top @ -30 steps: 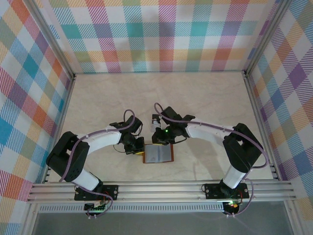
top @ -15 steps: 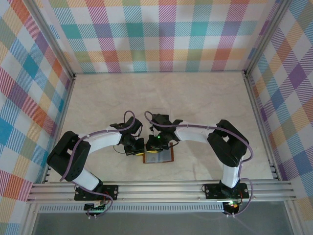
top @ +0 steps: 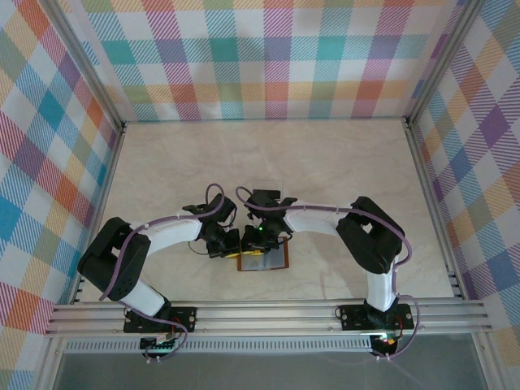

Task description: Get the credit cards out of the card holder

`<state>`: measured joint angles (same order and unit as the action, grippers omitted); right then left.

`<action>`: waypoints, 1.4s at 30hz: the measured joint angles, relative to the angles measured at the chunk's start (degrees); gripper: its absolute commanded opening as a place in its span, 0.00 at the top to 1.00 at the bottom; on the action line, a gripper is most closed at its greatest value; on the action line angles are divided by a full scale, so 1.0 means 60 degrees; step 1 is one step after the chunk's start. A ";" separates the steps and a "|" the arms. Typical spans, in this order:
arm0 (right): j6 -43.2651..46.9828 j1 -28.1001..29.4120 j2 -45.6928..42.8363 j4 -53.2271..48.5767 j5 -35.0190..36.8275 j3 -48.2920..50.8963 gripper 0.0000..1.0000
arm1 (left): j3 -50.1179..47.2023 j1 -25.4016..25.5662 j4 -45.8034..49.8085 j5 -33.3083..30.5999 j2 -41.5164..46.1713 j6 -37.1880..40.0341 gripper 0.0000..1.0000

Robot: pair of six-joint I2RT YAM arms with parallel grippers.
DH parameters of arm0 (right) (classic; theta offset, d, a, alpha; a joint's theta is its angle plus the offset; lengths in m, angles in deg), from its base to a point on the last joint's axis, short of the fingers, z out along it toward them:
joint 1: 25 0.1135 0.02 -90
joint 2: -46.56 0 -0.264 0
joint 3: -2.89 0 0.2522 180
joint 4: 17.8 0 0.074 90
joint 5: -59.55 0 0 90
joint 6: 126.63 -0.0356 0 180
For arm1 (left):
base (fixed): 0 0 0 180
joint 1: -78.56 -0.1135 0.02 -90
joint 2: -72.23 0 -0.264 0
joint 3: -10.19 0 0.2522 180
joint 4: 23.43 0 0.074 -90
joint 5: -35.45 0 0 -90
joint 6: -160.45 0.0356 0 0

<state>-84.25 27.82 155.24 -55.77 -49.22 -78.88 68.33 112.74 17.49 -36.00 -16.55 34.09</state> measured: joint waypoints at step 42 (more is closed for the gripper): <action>0.0510 0.0346 0.0120 -0.4714 0.3960 -0.1373 0.42 | 0.0036 0.0004 0.0098 0.0004 0.0000 0.0000 0.92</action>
<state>-81.19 29.90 155.97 -84.05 -25.46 -87.12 68.55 112.76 18.08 -35.98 -16.55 34.09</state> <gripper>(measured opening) 0.568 0.076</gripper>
